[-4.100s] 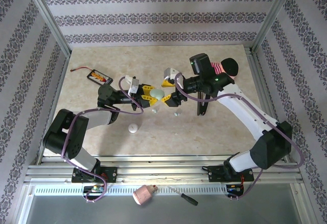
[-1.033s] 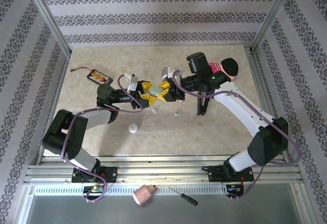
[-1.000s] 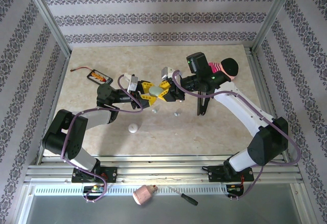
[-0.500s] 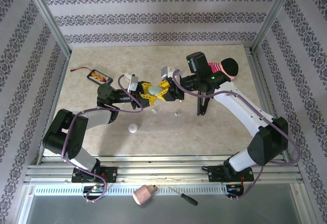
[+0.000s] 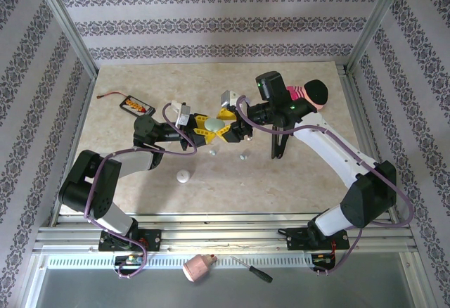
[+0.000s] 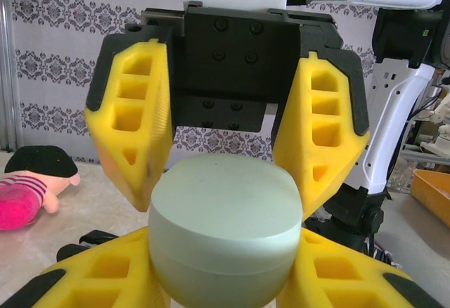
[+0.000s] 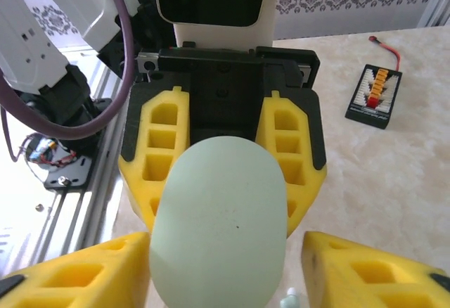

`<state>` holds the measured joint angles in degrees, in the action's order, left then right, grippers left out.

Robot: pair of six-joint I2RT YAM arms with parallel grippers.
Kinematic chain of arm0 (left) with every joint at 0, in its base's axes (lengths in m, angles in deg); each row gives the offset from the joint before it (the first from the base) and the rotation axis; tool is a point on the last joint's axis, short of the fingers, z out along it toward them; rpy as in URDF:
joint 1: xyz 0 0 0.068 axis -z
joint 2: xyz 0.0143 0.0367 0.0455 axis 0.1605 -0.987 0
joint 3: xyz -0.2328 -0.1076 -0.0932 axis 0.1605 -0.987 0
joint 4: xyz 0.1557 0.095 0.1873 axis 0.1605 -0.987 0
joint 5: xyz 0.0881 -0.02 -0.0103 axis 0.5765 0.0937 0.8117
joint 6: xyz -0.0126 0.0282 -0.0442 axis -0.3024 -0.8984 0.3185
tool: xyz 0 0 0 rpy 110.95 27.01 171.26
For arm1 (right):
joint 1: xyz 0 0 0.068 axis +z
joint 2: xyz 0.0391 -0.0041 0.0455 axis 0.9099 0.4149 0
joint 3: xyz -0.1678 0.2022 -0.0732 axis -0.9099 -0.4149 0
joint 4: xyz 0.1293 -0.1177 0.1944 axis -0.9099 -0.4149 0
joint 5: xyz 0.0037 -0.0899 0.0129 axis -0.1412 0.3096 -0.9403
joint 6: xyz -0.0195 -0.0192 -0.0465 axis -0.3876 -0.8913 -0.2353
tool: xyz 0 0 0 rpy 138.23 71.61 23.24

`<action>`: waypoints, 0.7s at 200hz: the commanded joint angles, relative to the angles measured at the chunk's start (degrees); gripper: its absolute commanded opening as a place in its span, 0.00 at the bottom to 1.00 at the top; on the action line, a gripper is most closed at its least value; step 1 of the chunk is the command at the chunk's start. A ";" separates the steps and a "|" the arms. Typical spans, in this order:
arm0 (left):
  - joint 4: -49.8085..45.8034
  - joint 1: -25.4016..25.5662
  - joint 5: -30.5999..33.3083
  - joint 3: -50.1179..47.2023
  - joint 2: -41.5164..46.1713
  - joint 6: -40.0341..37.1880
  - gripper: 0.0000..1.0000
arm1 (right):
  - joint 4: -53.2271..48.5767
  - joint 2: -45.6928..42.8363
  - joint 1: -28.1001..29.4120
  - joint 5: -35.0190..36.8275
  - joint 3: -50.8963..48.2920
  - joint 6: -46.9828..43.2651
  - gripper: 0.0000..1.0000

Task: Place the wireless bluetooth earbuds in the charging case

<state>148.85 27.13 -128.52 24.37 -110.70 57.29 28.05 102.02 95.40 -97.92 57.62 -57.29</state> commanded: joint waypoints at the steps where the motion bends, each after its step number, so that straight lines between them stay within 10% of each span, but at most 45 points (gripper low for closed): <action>1: 2.79 0.10 -0.40 -0.11 0.40 -2.08 0.33 | 1.90 -1.14 0.67 0.92 -0.85 1.18 0.61; 140: 2.76 -0.05 -1.00 -1.46 -0.29 -5.44 0.33 | 5.96 -2.19 -1.06 4.05 -1.07 6.86 0.66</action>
<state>148.85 27.13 -127.69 23.69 -110.72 53.66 30.52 101.63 95.22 -95.60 57.23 -52.32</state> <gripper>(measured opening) 0.343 0.656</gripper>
